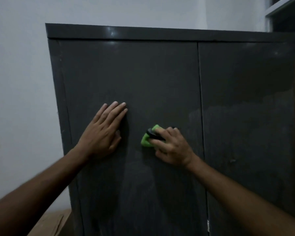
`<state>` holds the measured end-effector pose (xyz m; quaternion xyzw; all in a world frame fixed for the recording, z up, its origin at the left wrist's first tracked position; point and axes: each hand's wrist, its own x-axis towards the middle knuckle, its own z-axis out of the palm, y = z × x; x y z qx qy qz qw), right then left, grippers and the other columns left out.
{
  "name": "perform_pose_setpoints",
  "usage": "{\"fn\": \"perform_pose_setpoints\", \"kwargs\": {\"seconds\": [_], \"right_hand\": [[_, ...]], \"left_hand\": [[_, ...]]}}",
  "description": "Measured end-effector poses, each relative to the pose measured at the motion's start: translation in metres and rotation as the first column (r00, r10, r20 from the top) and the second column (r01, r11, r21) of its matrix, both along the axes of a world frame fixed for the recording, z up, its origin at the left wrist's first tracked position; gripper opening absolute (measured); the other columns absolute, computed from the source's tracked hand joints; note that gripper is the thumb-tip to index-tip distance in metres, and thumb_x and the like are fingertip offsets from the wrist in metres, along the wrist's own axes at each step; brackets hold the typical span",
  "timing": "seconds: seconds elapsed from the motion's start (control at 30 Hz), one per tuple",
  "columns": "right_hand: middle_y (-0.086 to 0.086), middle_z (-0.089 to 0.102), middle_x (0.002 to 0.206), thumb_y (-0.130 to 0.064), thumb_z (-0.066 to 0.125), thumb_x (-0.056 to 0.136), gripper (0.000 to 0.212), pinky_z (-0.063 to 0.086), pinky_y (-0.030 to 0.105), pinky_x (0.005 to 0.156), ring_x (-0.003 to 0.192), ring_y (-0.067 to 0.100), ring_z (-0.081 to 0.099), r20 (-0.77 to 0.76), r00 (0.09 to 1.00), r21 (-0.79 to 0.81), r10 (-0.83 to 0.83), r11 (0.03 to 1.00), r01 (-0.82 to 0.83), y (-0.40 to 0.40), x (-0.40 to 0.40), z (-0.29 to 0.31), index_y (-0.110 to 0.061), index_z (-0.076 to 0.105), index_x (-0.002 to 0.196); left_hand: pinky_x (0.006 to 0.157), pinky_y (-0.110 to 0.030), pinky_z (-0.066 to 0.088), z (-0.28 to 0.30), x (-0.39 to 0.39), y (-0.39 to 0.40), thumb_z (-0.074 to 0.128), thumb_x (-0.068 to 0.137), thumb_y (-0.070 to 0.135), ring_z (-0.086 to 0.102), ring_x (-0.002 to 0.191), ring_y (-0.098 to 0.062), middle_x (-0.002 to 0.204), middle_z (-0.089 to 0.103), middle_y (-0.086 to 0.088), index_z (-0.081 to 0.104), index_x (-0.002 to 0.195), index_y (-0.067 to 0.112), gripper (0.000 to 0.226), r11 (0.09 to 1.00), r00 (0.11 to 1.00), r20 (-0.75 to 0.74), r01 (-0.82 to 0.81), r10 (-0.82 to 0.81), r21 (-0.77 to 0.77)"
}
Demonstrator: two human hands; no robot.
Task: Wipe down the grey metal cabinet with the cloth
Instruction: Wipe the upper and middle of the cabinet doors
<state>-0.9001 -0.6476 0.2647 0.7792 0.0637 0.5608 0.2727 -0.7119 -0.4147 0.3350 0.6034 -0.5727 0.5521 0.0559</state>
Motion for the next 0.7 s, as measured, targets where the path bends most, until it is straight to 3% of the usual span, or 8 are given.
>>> {"fn": "perform_pose_setpoints", "kwargs": {"seconds": [0.07,0.13,0.2,0.27,0.33,0.4,0.57,0.7], "right_hand": [[0.018,0.065,0.128,-0.026,0.067,0.082,0.03,0.051,0.046,0.073,0.088,0.038,0.062,0.076,0.996,0.065,-0.044,0.997,0.039,-0.026,-0.022,0.016,-0.017,0.076,0.109],[0.016,0.062,0.128,-0.024,0.065,0.084,0.031,0.051,0.05,0.082,0.099,0.04,0.061,0.33,0.935,0.433,-0.131,0.901,-0.026,-0.033,-0.027,0.038,-0.014,0.073,0.112],[0.015,0.058,0.128,-0.022,0.065,0.086,0.031,0.05,0.05,0.089,0.106,0.038,0.057,0.485,0.845,0.601,-0.227,0.788,-0.133,-0.018,-0.009,0.041,-0.016,0.068,0.116],[0.015,0.056,0.131,-0.025,0.066,0.086,0.036,0.049,0.046,0.084,0.103,0.036,0.056,0.4,0.902,0.493,-0.16,0.868,-0.064,-0.003,0.008,0.02,-0.022,0.063,0.122],[0.017,0.06,0.129,-0.028,0.066,0.083,0.041,0.049,0.045,0.075,0.093,0.036,0.06,0.134,0.989,0.211,-0.064,0.977,0.035,-0.009,-0.003,-0.012,-0.025,0.059,0.123],[0.019,0.066,0.124,-0.028,0.066,0.081,0.038,0.05,0.044,0.073,0.088,0.037,0.065,0.071,0.991,0.077,-0.109,0.992,0.104,-0.033,-0.03,-0.013,-0.024,0.061,0.118],[0.019,0.058,0.124,-0.029,0.059,0.089,0.031,0.048,0.052,0.085,0.105,0.041,0.058,0.472,0.801,0.652,-0.368,0.758,-0.036,-0.041,-0.026,0.044,-0.013,0.067,0.115],[0.019,0.061,0.127,-0.027,0.063,0.085,0.036,0.043,0.044,0.079,0.099,0.038,0.061,0.265,0.953,0.295,-0.15,0.953,0.068,-0.023,-0.004,-0.014,-0.024,0.059,0.121]], "left_hand": [[0.133,-0.047,0.004,0.004,-0.005,-0.011,0.039,0.098,0.04,0.013,0.162,-0.031,0.173,0.021,-0.015,0.028,0.164,0.005,0.076,1.0,1.0,0.018,-0.004,0.003,0.024],[0.133,-0.045,0.0,0.012,-0.012,-0.025,0.036,0.099,0.045,0.01,0.162,-0.031,0.173,0.019,-0.015,0.026,0.164,0.007,0.077,0.998,0.999,0.032,-0.02,0.018,0.053],[0.133,-0.046,-0.001,0.017,-0.021,-0.039,0.035,0.099,0.047,0.01,0.162,-0.031,0.174,0.019,-0.014,0.025,0.165,0.007,0.078,0.998,0.999,0.04,-0.034,0.032,0.052],[0.133,-0.049,0.002,0.018,-0.027,-0.049,0.036,0.099,0.048,0.011,0.162,-0.032,0.174,0.019,-0.014,0.026,0.165,0.007,0.078,0.999,0.998,0.056,-0.039,0.037,0.03],[0.132,-0.051,0.006,0.018,-0.024,-0.052,0.037,0.099,0.047,0.013,0.162,-0.032,0.174,0.019,-0.013,0.027,0.165,0.007,0.078,1.0,0.996,0.091,-0.027,0.026,0.014],[0.132,-0.051,0.007,0.017,-0.019,-0.051,0.037,0.1,0.048,0.014,0.162,-0.032,0.174,0.019,-0.013,0.027,0.165,0.006,0.078,1.0,0.993,0.119,-0.017,0.015,0.014],[0.132,-0.054,0.01,0.015,-0.019,-0.054,0.035,0.101,0.048,0.013,0.163,-0.032,0.174,0.017,-0.014,0.025,0.165,0.005,0.078,0.999,0.991,0.128,-0.04,0.04,-0.003],[0.132,-0.054,0.011,0.017,-0.017,-0.053,0.036,0.101,0.048,0.012,0.163,-0.031,0.175,0.017,-0.013,0.024,0.166,0.006,0.078,1.0,0.991,0.129,-0.031,0.031,-0.001]]}}
